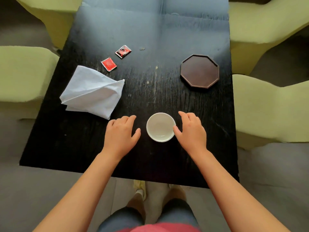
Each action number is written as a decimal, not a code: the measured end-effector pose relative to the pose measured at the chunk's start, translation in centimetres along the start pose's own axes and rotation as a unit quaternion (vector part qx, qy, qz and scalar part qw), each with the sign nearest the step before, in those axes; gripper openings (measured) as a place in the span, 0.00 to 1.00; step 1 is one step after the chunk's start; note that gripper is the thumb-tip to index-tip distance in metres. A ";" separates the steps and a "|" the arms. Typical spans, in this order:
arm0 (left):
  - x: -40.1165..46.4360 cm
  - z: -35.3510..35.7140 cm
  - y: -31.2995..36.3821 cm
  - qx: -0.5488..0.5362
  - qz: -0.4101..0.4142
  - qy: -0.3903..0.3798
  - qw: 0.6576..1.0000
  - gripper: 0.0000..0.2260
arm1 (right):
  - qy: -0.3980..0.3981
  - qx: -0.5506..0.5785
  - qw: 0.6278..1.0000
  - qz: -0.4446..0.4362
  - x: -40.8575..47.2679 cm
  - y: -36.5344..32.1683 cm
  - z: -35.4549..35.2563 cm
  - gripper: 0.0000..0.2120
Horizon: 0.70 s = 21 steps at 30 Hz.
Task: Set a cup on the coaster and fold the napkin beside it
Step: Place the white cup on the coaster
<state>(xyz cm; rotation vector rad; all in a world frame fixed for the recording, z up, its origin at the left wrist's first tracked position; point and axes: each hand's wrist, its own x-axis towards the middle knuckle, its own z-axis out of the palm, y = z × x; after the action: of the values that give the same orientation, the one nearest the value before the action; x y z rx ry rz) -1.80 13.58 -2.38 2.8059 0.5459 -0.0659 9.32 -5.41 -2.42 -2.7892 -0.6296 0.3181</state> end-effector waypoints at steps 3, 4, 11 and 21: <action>1.5 0.6 -0.3 0.018 0.035 -0.023 0.999 0.23 | 0.000 -0.002 1.000 0.018 -0.1 -0.6 1.1 0.26; 2.1 1.0 -0.1 0.022 0.045 -0.034 0.998 0.23 | -0.006 -0.002 1.000 0.024 -0.1 -0.7 1.5 0.27; 3.0 4.3 1.5 -0.127 -0.054 -0.157 0.978 0.31 | -0.096 0.151 0.976 0.127 -1.1 -1.2 4.4 0.32; 2.1 6.4 1.8 -0.443 -0.128 -0.186 0.868 0.25 | -0.062 0.229 0.964 0.122 -1.5 -1.1 5.5 0.31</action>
<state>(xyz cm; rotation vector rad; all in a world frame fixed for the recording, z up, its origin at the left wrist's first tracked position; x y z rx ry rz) 0.86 10.93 -8.29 1.7557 0.6355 -0.3148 6.08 -4.05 -7.01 -2.4054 -0.1979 0.6074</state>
